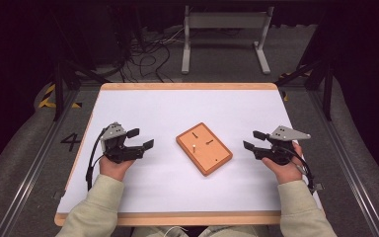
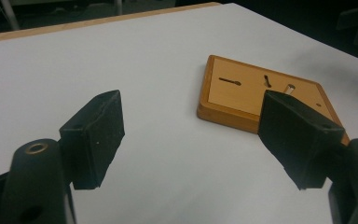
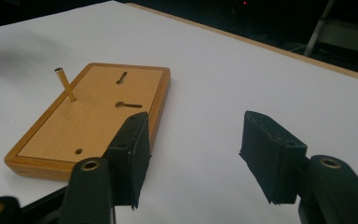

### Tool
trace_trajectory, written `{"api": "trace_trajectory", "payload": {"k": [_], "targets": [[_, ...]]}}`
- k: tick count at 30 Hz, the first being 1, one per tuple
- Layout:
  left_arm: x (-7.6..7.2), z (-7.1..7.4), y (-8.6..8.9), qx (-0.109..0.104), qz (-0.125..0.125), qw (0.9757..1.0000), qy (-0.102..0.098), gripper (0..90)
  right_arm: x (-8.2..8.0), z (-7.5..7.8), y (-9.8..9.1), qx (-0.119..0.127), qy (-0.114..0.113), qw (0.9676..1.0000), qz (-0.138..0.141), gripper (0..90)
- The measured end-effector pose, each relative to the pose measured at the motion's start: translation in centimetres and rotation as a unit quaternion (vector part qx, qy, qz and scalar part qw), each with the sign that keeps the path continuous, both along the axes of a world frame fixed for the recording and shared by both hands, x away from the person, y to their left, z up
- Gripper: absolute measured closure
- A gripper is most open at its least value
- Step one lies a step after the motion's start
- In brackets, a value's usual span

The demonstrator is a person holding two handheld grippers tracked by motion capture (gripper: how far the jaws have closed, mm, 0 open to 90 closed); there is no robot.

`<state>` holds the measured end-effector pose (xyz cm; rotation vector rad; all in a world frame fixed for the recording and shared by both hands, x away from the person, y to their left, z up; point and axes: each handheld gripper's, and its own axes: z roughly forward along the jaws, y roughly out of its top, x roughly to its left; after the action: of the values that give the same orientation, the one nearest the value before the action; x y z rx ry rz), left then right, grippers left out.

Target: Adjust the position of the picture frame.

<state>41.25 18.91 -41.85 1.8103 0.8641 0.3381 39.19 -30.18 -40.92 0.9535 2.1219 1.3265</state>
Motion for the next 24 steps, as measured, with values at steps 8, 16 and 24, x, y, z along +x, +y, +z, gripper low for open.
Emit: {"api": "trace_trajectory", "payload": {"k": [8, 16, 24], "targets": [[0.4, 0.0, -0.5, 0.027, 0.005, 0.9996, -0.009, 24.9, 0.7, 1.2, 1.0, -0.011, 0.028, 0.9995, -0.011, 59.3], [0.4, 0.0, -0.1, 0.019, 0.003, 0.9998, -0.007, 23.3, 2.6, 3.0, 2.3, -0.030, 0.040, 0.9987, -0.002, 70.9], [0.2, -0.2, 0.5, 0.016, 0.006, 0.9998, -0.004, 22.5, 4.4, 3.4, 4.0, -0.074, 0.069, 0.9947, 0.020, 90.0]]}}
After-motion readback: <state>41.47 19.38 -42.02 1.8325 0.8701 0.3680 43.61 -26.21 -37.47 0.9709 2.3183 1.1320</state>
